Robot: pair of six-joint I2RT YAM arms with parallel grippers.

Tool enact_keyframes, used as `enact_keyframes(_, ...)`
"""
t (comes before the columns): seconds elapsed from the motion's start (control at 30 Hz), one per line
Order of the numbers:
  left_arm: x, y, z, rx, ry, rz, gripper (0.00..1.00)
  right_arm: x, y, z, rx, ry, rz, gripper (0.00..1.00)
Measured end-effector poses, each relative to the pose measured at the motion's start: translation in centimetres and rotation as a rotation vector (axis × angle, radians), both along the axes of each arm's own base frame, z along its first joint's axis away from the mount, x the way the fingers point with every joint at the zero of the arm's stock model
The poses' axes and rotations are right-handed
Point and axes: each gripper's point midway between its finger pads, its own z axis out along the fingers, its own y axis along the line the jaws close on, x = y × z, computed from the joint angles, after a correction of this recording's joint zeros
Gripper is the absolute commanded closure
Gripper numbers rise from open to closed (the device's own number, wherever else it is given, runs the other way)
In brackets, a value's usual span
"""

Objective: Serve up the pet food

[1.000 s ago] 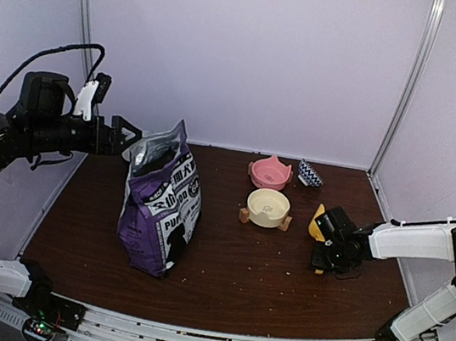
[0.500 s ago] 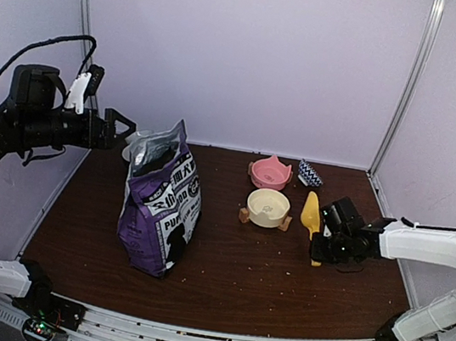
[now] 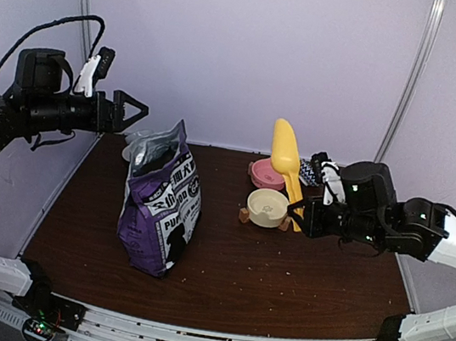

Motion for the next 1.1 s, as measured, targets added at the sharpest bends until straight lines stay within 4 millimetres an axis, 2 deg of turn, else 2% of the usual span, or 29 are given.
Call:
enact_keyframes(0.1, -1.1, -0.9, 0.0, -0.035, 0.005, -0.036, 0.08, -1.8, 2.3, 2.1, -0.018, -0.053, 0.075, 1.0)
enact_keyframes(0.2, -2.4, -1.9, -0.4, -0.064, 0.024, -0.075, 0.08, -3.1, 4.9, 3.3, -0.078, -0.111, 0.134, 1.0)
enact_keyframes(0.27, -3.3, -2.6, -0.7, -0.086, 0.041, -0.098, 0.08, -3.6, 6.6, 3.5, -0.127, -0.14, 0.165, 1.0)
enact_keyframes(0.37, -4.0, -3.8, -0.4, -0.123, 0.053, -0.132, 0.09, -3.4, 8.0, 3.0, -0.195, -0.168, 0.185, 1.0)
enact_keyframes(0.5, -4.7, -6.5, 0.0, -0.161, 0.072, -0.195, 0.1, -3.2, 8.1, 2.6, -0.246, -0.207, 0.199, 1.0)
enact_keyframes(0.6, -4.9, -9.6, -0.1, -0.184, 0.105, -0.254, 0.12, -3.0, 7.5, 2.8, -0.27, -0.253, 0.196, 1.0)
enact_keyframes(0.8, -4.2, -13.7, -0.9, -0.211, 0.175, -0.302, 0.12, -2.3, 6.2, 3.3, -0.379, -0.356, 0.17, 1.0)
enact_keyframes(0.9, -4.5, -14.6, -0.1, -0.242, 0.176, -0.319, 0.11, -1.7, 5.3, 3.2, -0.454, -0.402, 0.139, 1.0)
enact_keyframes(1.1, -4.0, -14.8, 1.4, -0.322, 0.179, -0.282, 0.1, -0.8, 3.7, 3.6, -0.579, -0.486, 0.091, 1.0)
